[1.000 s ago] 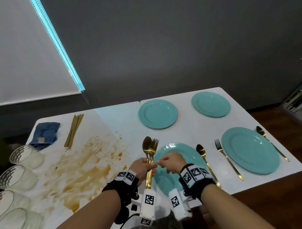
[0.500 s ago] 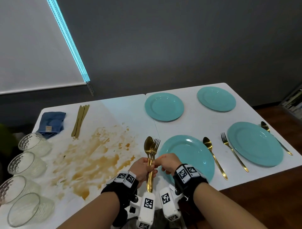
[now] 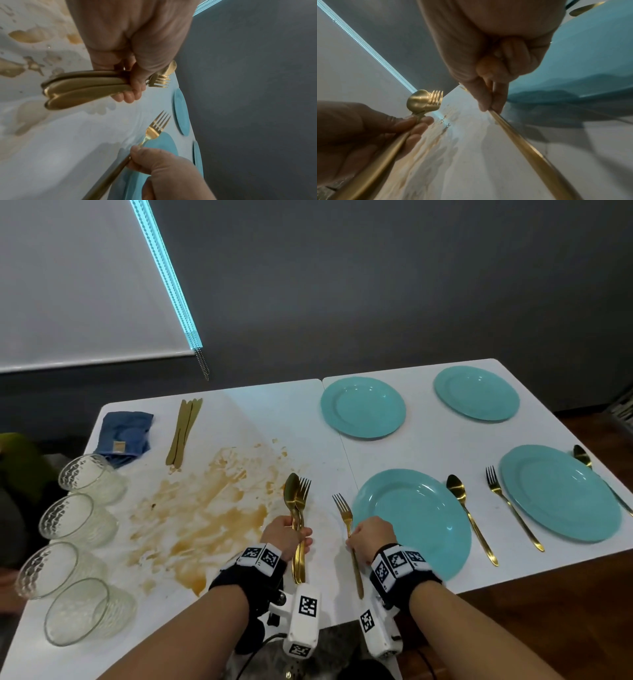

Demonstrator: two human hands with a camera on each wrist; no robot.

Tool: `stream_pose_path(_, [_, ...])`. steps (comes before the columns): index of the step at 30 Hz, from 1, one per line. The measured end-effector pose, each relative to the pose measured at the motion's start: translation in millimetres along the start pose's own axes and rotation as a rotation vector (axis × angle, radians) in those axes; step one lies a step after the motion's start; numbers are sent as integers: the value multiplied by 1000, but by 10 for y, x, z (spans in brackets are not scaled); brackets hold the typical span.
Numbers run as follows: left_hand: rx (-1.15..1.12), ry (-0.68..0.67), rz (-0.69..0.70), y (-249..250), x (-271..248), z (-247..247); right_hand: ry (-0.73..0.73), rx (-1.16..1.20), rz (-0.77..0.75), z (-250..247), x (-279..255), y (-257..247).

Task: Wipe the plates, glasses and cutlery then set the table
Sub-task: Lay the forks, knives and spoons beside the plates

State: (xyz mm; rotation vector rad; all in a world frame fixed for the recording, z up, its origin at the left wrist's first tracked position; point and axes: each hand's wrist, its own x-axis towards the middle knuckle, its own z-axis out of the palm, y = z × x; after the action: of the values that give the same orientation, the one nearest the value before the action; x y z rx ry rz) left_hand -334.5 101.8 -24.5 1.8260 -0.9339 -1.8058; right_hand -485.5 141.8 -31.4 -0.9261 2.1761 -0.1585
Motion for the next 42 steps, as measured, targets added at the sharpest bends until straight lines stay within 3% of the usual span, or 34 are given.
stream_pose_path(17, [37, 17, 34, -32, 44, -172, 174, -326, -126, 149, -91, -45])
stream_pose_path(27, [33, 17, 38, -56, 27, -186, 201, -481, -191, 159, -161, -69])
stream_pose_path(42, [-24, 4, 13, -52, 56, -113, 175, -532, -261, 119, -204, -19])
